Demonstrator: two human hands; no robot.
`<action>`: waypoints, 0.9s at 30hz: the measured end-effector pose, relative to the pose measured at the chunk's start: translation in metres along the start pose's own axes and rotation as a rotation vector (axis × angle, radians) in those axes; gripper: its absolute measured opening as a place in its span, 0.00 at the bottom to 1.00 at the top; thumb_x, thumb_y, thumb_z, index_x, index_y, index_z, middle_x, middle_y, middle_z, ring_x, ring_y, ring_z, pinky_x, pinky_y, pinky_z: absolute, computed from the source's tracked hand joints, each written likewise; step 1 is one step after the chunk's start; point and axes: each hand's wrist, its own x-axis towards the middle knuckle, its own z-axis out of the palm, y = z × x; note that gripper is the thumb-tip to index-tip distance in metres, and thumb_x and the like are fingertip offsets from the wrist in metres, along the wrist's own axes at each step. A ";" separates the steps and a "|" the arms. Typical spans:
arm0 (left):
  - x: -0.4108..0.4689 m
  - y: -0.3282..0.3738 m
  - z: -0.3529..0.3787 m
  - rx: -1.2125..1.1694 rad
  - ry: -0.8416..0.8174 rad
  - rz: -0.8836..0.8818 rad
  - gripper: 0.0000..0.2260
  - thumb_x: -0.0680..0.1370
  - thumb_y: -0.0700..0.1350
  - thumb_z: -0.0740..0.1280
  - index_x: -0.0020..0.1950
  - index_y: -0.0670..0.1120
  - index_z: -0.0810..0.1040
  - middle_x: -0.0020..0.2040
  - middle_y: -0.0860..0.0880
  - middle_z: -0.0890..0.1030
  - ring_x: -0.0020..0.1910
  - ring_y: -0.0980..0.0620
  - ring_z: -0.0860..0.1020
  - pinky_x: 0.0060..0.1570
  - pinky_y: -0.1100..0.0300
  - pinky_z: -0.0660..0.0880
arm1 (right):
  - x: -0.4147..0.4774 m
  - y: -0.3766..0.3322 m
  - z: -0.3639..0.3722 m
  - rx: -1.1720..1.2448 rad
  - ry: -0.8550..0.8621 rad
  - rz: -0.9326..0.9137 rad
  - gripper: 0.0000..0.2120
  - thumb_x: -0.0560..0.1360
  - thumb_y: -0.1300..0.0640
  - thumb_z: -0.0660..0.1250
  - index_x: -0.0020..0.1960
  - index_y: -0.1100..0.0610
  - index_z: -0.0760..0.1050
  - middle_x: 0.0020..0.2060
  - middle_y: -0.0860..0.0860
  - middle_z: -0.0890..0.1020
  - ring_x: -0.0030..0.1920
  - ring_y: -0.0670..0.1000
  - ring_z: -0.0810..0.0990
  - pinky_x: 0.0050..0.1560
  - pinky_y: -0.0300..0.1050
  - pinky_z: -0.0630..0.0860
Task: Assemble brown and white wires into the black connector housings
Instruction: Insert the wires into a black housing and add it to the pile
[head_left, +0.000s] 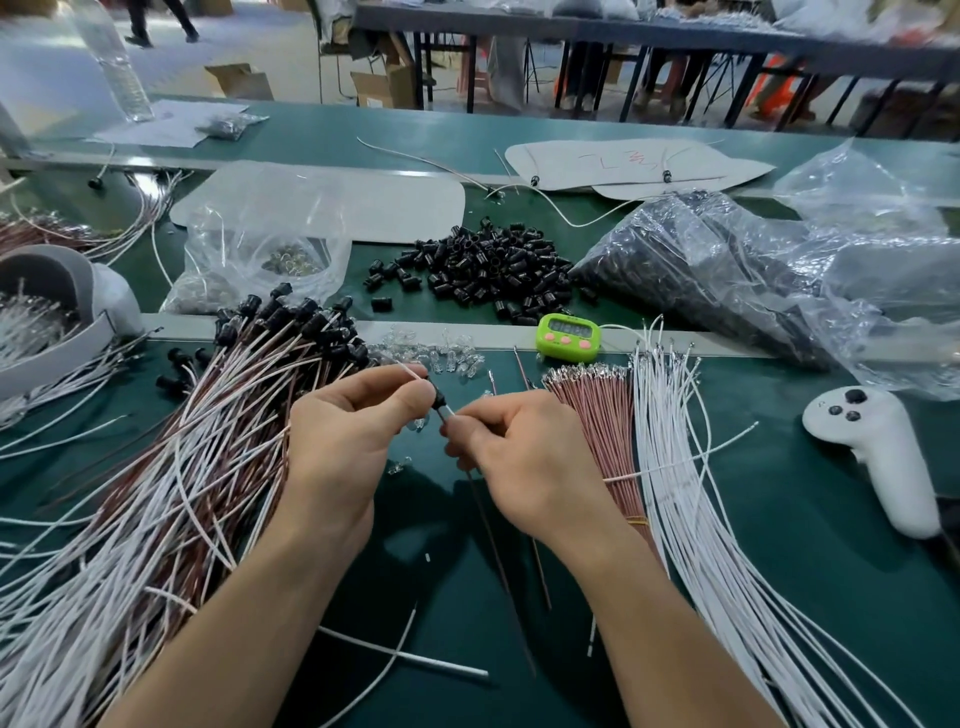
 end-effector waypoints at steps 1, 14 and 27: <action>0.001 0.001 -0.001 -0.002 0.007 -0.009 0.05 0.71 0.35 0.77 0.42 0.44 0.87 0.40 0.50 0.87 0.37 0.55 0.81 0.38 0.69 0.75 | 0.001 0.001 -0.001 -0.012 0.004 0.006 0.11 0.78 0.48 0.69 0.40 0.51 0.85 0.32 0.47 0.85 0.36 0.48 0.84 0.42 0.50 0.80; 0.001 0.002 -0.001 -0.114 -0.042 0.005 0.09 0.62 0.41 0.76 0.41 0.44 0.85 0.39 0.50 0.86 0.39 0.58 0.83 0.39 0.71 0.76 | -0.002 -0.002 0.004 0.098 0.008 0.038 0.09 0.78 0.51 0.70 0.42 0.53 0.85 0.33 0.49 0.85 0.35 0.50 0.85 0.41 0.55 0.82; 0.003 0.003 -0.005 -0.121 -0.160 -0.169 0.09 0.57 0.47 0.78 0.35 0.50 0.86 0.41 0.47 0.87 0.38 0.57 0.83 0.47 0.61 0.73 | -0.002 -0.001 0.012 0.151 -0.030 0.063 0.12 0.81 0.53 0.67 0.43 0.56 0.84 0.35 0.49 0.86 0.37 0.49 0.86 0.47 0.58 0.83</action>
